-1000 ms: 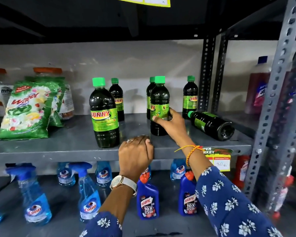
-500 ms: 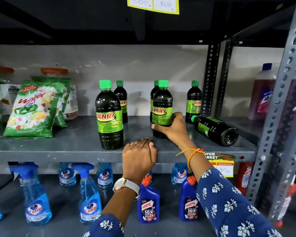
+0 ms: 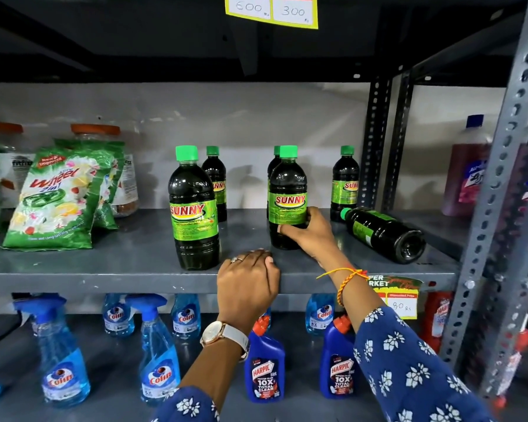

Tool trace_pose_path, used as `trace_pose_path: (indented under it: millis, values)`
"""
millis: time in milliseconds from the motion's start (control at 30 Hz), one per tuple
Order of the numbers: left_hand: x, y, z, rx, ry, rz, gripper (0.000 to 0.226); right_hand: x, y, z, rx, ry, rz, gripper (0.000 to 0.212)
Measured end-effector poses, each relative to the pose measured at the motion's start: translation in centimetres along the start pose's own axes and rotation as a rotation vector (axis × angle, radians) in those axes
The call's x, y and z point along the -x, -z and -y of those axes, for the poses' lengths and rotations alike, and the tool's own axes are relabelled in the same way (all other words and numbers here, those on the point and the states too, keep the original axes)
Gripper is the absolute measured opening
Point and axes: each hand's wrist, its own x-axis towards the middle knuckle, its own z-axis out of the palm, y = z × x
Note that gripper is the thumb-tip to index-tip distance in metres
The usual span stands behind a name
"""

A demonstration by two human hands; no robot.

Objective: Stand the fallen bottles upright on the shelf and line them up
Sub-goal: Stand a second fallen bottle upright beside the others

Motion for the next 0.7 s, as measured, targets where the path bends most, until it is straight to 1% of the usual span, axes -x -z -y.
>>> trace_pose_path:
  millis: [67,200,433,500,700]
  values:
    - [0.0,-0.1,0.1,0.001,-0.001,-0.003,0.037,0.0,-0.1,0.1,-0.04,-0.013,0.005,0.047]
    - [-0.1,-0.2,0.1,0.003,0.006,-0.004,0.037,0.2,0.1,0.2,-0.082,-0.047,-0.013,0.057]
    - [-0.1,-0.3,0.2,0.009,-0.002,-0.014,0.036,0.5,0.4,0.4,-0.088,-0.038,0.005,0.05]
    - [-0.1,-0.3,0.2,0.008,0.003,-0.012,0.036,0.5,0.5,0.5,-0.071,-0.037,0.014,0.045]
    - [0.0,-0.1,0.2,0.006,-0.007,-0.034,0.036,1.7,1.2,1.5,0.002,-0.026,0.029,0.039]
